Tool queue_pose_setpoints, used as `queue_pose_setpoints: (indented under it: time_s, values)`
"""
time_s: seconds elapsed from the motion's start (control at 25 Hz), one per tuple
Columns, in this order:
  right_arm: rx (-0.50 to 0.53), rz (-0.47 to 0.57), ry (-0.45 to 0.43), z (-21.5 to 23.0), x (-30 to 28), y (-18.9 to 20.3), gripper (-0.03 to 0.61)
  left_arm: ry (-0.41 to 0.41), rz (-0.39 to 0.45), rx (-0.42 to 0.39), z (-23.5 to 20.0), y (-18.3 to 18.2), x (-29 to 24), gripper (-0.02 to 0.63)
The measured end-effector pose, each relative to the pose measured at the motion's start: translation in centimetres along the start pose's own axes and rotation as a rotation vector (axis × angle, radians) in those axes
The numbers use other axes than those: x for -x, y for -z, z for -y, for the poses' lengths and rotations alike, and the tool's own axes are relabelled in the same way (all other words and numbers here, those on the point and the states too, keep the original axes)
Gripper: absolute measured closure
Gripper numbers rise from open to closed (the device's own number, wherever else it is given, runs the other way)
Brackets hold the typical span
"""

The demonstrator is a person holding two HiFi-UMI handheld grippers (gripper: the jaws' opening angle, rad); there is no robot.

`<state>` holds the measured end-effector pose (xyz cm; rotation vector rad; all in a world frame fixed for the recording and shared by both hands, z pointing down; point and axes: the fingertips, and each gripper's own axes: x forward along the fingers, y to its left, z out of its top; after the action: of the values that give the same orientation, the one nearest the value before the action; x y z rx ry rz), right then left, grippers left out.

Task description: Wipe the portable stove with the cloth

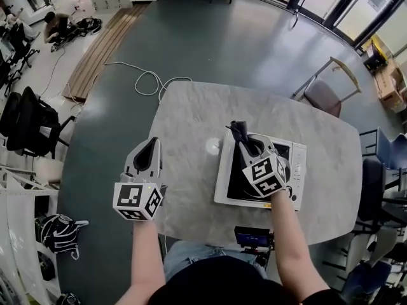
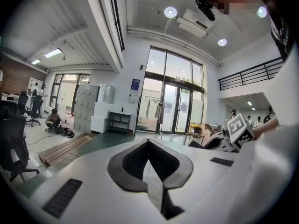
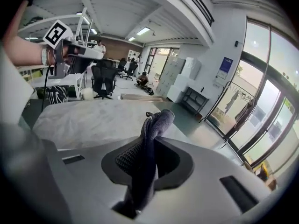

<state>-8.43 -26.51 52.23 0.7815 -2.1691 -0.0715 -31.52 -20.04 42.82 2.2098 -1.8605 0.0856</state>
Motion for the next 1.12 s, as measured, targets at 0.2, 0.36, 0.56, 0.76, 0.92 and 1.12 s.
queue_pose_setpoints:
  time_s: [0.2,0.36,0.56,0.76,0.92,1.12]
  values:
    - [0.115,-0.035,0.006,-0.4,-1.2,0.6,0.512,-0.014,0.000,0.015,-0.3,0.2,-0.1,0.603]
    - [0.167,-0.061,-0.037,-1.8,-2.2,1.2,0.512,-0.022,-0.005,0.019,-0.2,0.4,0.0,0.603]
    - [0.104,-0.076,-0.140,-3.7,-2.1,1.3,0.512,-0.021,0.005,0.016,0.0,0.1,0.5,0.603]
    - [0.049,-0.098,-0.257,-5.6,-1.3,1.5,0.512,-0.028,0.029,0.015,-0.1,-0.8,1.0,0.603]
    - [0.011,-0.112,-0.324,-7.2,-0.5,1.8,0.512,-0.022,0.041,0.014,0.4,-1.0,1.4,0.603]
    - [0.012,-0.133,-0.399,-9.6,1.0,2.0,0.512,-0.014,0.042,0.012,0.8,-0.8,2.2,0.603]
